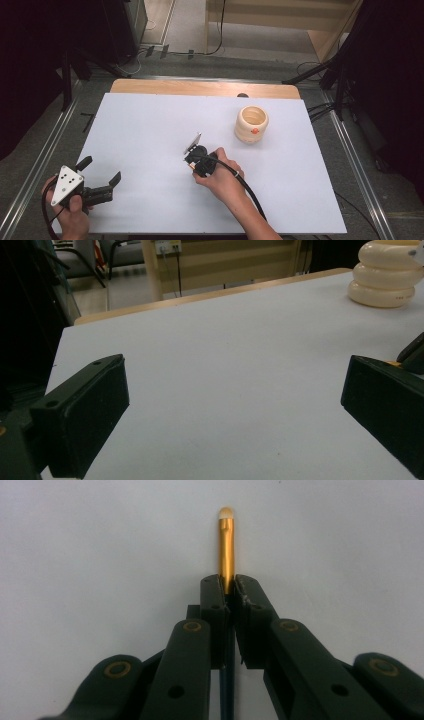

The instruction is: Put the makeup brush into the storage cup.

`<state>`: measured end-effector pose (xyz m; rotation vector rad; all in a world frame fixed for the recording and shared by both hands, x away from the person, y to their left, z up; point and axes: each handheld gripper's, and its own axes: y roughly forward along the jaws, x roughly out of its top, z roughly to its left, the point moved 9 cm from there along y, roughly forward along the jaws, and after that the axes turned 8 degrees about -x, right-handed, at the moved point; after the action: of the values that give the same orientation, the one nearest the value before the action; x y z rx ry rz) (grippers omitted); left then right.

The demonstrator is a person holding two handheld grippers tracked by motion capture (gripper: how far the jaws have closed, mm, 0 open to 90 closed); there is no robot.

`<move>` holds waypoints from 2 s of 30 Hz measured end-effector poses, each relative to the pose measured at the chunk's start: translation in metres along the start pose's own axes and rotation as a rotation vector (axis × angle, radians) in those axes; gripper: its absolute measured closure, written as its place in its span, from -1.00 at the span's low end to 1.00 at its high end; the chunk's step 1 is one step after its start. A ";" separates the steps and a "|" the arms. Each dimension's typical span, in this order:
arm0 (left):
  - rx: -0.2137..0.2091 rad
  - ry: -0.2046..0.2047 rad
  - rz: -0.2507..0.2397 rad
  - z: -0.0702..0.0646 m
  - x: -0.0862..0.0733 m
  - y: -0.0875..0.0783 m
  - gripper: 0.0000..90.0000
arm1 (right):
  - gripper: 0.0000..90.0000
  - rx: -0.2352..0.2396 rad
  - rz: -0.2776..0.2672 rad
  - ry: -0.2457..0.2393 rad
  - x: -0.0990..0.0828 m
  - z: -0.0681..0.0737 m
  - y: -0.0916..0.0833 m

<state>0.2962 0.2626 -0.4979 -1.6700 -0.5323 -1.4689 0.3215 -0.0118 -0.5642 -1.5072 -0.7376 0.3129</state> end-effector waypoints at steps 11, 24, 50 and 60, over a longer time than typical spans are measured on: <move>0.003 -0.004 -0.002 0.002 -0.001 0.000 -1.00 | 0.89 0.012 -0.058 0.035 0.002 -0.006 -0.005; 0.004 -0.004 -0.002 0.001 -0.001 0.001 -1.00 | 0.89 0.016 -0.296 0.137 0.008 -0.029 -0.029; 0.006 -0.004 -0.008 0.001 0.000 -0.001 -1.00 | 0.89 -0.038 -0.745 0.211 0.021 -0.056 -0.067; 0.006 -0.004 -0.010 0.002 0.000 -0.001 -1.00 | 0.89 -0.073 -0.854 0.233 0.022 -0.070 -0.079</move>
<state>0.2962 0.2645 -0.4973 -1.6679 -0.5474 -1.4700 0.3606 -0.0597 -0.4759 -1.1416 -1.1288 -0.5275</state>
